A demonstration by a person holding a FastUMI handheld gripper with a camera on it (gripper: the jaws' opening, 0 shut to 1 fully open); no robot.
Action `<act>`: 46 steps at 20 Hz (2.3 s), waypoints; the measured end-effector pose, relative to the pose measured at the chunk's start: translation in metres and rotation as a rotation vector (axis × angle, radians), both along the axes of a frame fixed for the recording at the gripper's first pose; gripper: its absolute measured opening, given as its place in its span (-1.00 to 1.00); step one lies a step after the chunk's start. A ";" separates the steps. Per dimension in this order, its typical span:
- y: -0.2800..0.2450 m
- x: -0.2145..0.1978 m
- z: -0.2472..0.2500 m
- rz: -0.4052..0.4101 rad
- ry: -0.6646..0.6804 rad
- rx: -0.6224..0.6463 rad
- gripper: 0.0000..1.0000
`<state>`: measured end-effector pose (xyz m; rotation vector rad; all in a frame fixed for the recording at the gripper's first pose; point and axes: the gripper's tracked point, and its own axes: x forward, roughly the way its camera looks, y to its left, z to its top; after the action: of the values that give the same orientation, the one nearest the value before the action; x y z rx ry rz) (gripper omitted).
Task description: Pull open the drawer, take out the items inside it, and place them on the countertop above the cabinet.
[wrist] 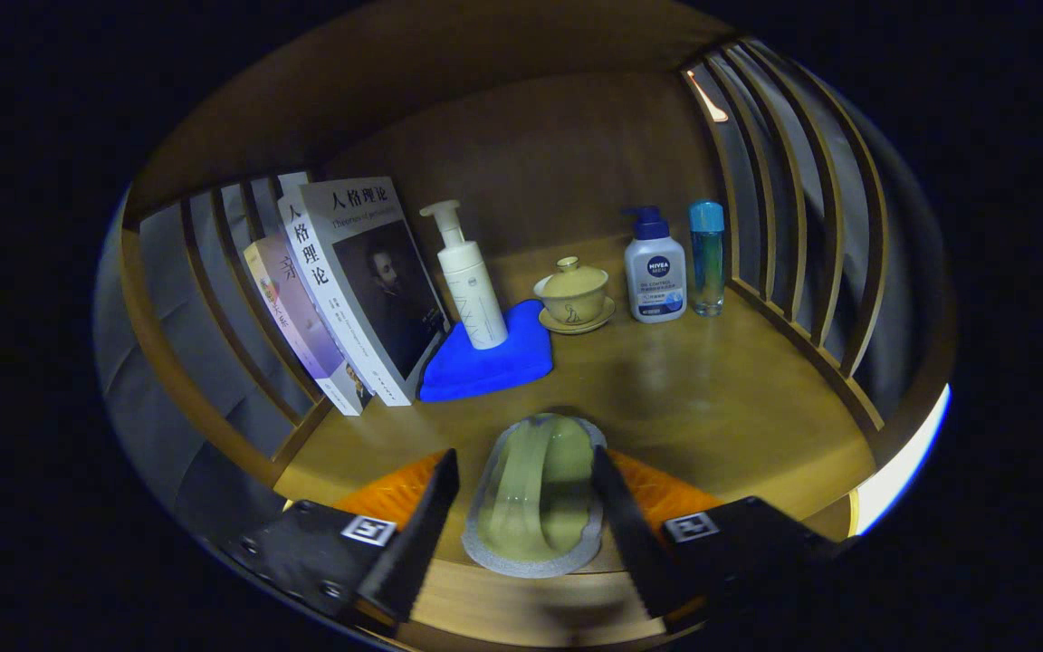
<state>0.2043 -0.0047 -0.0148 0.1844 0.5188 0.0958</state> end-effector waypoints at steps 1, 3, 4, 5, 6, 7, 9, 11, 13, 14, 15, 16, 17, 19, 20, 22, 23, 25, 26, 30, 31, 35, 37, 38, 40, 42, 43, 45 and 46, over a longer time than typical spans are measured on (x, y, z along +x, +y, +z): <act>-0.003 -0.001 0.005 -0.008 -0.024 -0.015 0.78; -0.005 -0.010 0.016 -0.003 -0.077 -0.051 0.96; -0.005 -0.016 0.023 0.002 -0.107 -0.076 0.96; -0.006 -0.022 0.032 0.006 -0.142 -0.101 0.96; -0.005 -0.031 0.040 0.009 -0.177 -0.126 0.96; -0.004 -0.039 0.047 0.011 -0.208 -0.148 0.96; 0.000 -0.059 0.057 0.018 -0.256 -0.173 0.96; 0.005 -0.079 0.061 0.022 -0.291 -0.175 0.96; 0.007 -0.097 0.063 0.020 -0.323 -0.181 0.95; 0.008 -0.106 0.063 0.018 -0.340 -0.185 0.95; 0.007 -0.113 0.062 0.011 -0.356 -0.192 0.96; 0.006 -0.121 0.061 0.002 -0.370 -0.198 0.96; 0.007 -0.128 0.059 -0.003 -0.383 -0.200 0.96; 0.008 -0.142 0.054 -0.007 -0.401 -0.207 0.96; 0.008 -0.148 0.052 -0.011 -0.411 -0.216 0.96; 0.009 -0.160 0.048 -0.017 -0.442 -0.238 0.96; 0.009 -0.165 0.047 -0.022 -0.459 -0.248 0.96; 0.013 -0.178 0.040 -0.026 -0.483 -0.257 0.96; 0.014 -0.183 0.034 -0.030 -0.484 -0.261 0.96; 0.019 -0.202 0.016 -0.033 -0.506 -0.313 0.96; 0.021 -0.206 0.013 -0.030 -0.520 -0.320 0.96; 0.033 -0.223 -0.004 -0.025 -0.543 -0.288 0.97; 0.035 -0.227 -0.016 -0.027 -0.534 -0.285 1.00; 0.035 -0.227 -0.023 -0.032 -0.528 -0.290 1.00; 0.035 -0.230 -0.036 -0.037 -0.525 -0.293 1.00; 0.036 -0.232 -0.052 -0.037 -0.507 -0.291 1.00; 0.036 -0.232 -0.060 -0.036 -0.496 -0.285 1.00; 0.035 -0.231 -0.075 -0.039 -0.476 -0.274 1.00; 0.034 -0.229 -0.082 -0.042 -0.469 -0.273 1.00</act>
<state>-0.0248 0.0297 -0.0966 -0.0948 0.0567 0.0242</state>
